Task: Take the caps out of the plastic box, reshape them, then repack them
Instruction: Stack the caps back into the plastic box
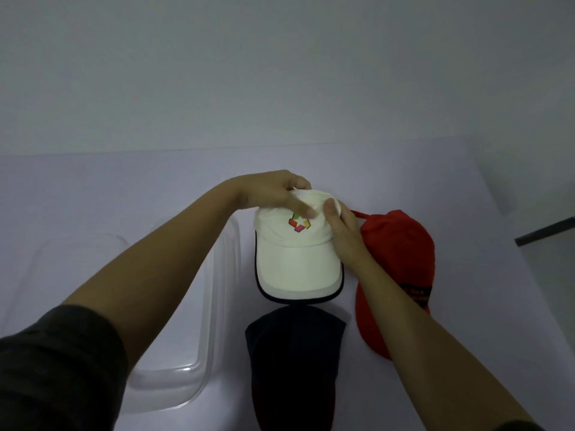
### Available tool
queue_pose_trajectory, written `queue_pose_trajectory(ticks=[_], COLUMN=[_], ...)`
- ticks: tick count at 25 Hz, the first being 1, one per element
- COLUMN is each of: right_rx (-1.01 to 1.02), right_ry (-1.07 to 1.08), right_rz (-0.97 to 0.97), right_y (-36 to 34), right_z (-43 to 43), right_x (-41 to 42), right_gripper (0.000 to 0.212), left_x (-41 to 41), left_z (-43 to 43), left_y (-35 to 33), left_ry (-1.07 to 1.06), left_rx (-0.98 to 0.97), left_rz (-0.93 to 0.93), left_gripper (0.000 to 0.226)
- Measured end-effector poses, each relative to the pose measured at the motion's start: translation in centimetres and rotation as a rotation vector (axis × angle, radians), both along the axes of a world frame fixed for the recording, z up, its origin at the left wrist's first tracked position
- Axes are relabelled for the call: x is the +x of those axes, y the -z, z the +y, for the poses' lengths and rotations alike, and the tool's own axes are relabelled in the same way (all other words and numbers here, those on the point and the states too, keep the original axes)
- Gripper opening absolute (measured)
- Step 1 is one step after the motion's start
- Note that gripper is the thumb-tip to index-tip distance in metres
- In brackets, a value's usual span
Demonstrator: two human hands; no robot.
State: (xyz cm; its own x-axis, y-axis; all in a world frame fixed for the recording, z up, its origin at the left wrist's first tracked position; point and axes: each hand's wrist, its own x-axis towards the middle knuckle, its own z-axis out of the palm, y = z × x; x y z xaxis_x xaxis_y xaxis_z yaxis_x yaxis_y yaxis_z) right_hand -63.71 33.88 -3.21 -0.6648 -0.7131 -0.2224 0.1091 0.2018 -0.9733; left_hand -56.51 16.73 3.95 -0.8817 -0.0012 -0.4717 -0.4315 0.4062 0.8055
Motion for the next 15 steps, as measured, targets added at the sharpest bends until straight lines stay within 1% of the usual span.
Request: queue_pose_trajectory(ticks=[1,3,4,6,7,8,10,12,15], right_rx=[-0.012,-0.01,-0.014,-0.031,-0.03,-0.03,-0.038,-0.069,-0.044], right_ry=[0.057,0.119,0.137,0.2,0.229,0.241,0.253,0.264,0.25], right_rz=[-0.042,-0.054,-0.055,-0.101,-0.124,-0.137,-0.091,-0.032,0.007], right_y=[-0.1,-0.1,-0.3,-0.3,-0.2,-0.2,0.0,0.3,0.7], right_z=[-0.1,-0.3,-0.3,-0.3,-0.4,-0.6,-1.0,-1.3,-1.5], right_x=[0.2,0.2,0.2,-0.1,-0.3,-0.5,-0.8,-0.7,-0.6], right_gripper=[0.029,0.039,0.04,0.043,0.044,0.045,0.044,0.043,0.04], left_x=[0.5,1.9,2.6,3.9,4.5,4.9,5.3,5.2,5.1], left_z=[-0.3,-0.9,-1.1,-1.0,-0.7,0.0,1.6,2.9,3.9], left_y=[0.1,1.1,1.9,3.8,4.9,5.6,6.4,7.0,7.2], left_ry=[-0.078,-0.27,-0.372,-0.55,-0.628,-0.706,-0.799,-0.821,-0.955], left_rx=[0.099,0.307,0.351,0.362,0.426,0.546,0.729,0.766,0.688], left_rz=[0.019,0.06,0.07,0.05,0.029,0.012,-0.01,-0.023,0.004], left_gripper=[0.023,0.033,0.037,0.044,0.047,0.049,0.053,0.059,0.059])
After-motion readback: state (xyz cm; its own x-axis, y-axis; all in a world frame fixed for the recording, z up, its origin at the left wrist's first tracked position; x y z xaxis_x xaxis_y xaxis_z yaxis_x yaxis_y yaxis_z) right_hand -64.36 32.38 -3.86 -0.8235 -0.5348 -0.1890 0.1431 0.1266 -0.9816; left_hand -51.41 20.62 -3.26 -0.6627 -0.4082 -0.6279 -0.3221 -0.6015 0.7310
